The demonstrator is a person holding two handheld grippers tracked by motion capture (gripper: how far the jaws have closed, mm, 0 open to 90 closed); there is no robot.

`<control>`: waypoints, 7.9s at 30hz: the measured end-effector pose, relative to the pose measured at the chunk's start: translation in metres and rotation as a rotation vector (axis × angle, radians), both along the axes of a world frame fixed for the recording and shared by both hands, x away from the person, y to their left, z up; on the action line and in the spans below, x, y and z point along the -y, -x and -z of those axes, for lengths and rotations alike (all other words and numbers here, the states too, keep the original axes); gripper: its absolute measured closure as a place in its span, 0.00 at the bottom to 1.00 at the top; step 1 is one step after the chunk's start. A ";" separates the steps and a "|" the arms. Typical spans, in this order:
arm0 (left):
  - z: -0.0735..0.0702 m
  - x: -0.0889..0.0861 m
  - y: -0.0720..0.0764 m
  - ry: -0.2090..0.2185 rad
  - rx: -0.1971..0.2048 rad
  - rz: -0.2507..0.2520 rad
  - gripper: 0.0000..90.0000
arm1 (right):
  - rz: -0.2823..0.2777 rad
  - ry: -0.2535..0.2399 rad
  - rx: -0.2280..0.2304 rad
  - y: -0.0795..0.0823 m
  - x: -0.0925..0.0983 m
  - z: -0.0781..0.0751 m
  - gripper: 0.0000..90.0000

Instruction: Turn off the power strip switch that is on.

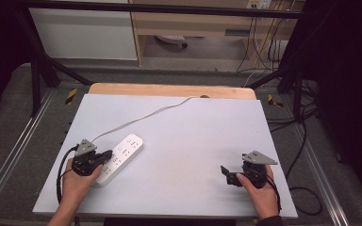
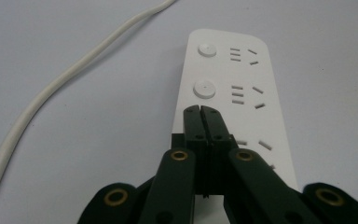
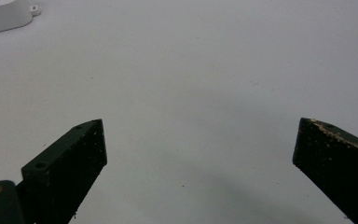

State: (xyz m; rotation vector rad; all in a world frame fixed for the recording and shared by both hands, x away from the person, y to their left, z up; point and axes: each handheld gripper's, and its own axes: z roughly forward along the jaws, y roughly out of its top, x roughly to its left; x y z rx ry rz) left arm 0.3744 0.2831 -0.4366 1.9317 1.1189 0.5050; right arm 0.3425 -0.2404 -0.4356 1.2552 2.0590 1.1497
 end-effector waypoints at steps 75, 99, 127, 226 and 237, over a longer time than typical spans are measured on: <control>0.000 -0.002 0.000 -0.006 0.001 -0.001 1.00 | 0.006 -0.002 0.006 0.002 0.003 -0.002 0.04; -0.002 0.002 0.001 -0.050 0.004 -0.009 1.00 | 0.004 0.009 0.004 0.002 0.002 -0.002 0.04; -0.003 0.000 0.004 0.031 0.016 -0.030 1.00 | 0.005 0.001 0.008 0.002 0.003 -0.002 0.04; -0.054 -0.026 0.056 0.222 0.229 -0.047 0.06 | 0.011 -0.008 0.009 0.002 0.007 -0.002 0.03; -0.051 -0.036 0.059 0.221 0.230 -0.058 0.06 | 0.019 -0.014 0.014 0.002 0.009 -0.002 0.03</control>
